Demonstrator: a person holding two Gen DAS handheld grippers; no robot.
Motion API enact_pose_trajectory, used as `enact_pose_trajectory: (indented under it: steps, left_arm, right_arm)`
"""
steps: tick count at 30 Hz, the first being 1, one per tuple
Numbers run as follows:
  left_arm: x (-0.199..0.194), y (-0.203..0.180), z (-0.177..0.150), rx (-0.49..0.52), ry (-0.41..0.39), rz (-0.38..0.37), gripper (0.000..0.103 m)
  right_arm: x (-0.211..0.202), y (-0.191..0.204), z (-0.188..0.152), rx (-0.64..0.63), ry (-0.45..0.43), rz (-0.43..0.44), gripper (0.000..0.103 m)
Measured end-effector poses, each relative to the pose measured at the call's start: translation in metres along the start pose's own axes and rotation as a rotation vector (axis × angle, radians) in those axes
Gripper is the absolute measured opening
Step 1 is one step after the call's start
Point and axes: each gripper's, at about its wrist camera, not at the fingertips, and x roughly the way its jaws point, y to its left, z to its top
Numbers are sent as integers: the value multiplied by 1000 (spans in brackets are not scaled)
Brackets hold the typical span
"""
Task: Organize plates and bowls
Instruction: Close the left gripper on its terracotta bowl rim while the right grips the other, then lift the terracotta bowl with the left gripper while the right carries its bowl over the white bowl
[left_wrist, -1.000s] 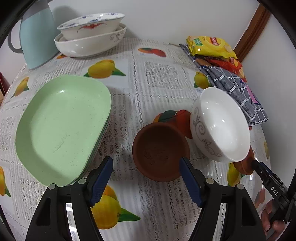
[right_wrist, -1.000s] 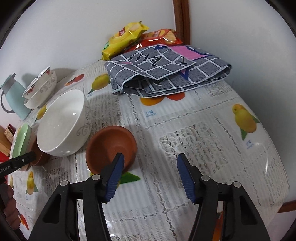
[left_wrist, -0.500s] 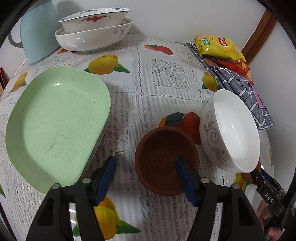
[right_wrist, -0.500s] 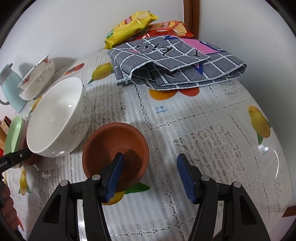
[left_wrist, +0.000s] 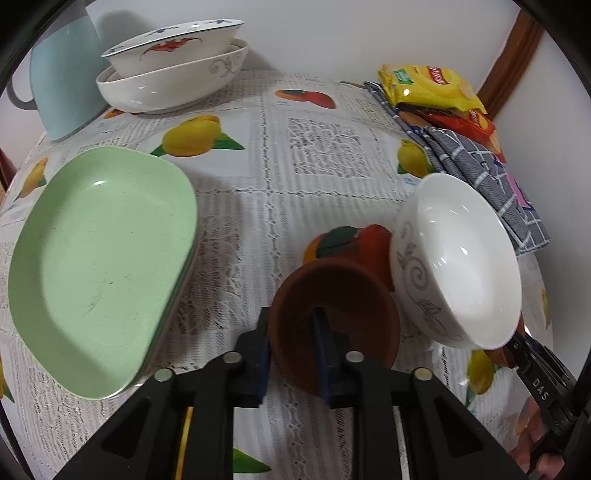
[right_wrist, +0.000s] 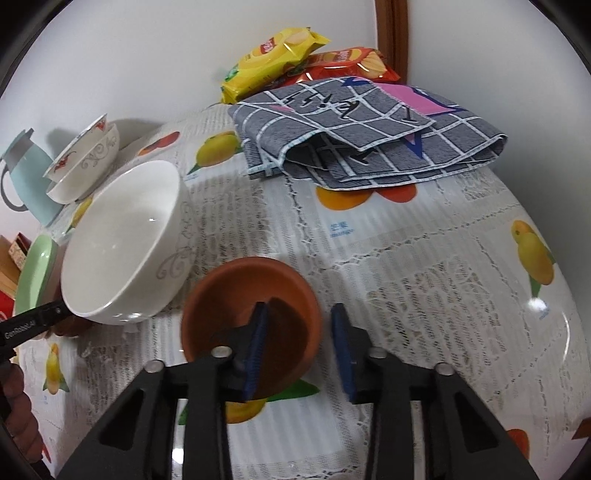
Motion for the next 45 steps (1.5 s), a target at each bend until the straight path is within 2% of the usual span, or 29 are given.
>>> enact_pose_trajectory:
  steps: [7,10,16,20,23,30,37,45]
  left_arm:
    - [3,3,2,-16,28,-36,19]
    - [4,3,3,-20,35,-43,19]
    - [5,4,4,-37,27,-73,18]
    - [4,5,3,-42,22,-90,18]
    - [2,8,2,-56,19,-99,13]
    - [-18,11,-2,-55,-17,-148,10]
    - [-34,10,-8,-44,-34,-169,10]
    - [-66,14,-7,-41,-87,-178,10]
  right_arm:
    - [1,0,1,-3,9,-1,26]
    - [3,-2,3,6,15,2,30]
    - [4,-2,5,2,18,5,31]
    - [2,0,2,-2,0,25,19]
    - [-1,-5,0,38,-8,47,11]
    - [-17,-11,-2,90,-39,103,9]
    - [-41,-9,-3,89,-77,86,9]
    - [-74,-5,2,87,-124,75,9]
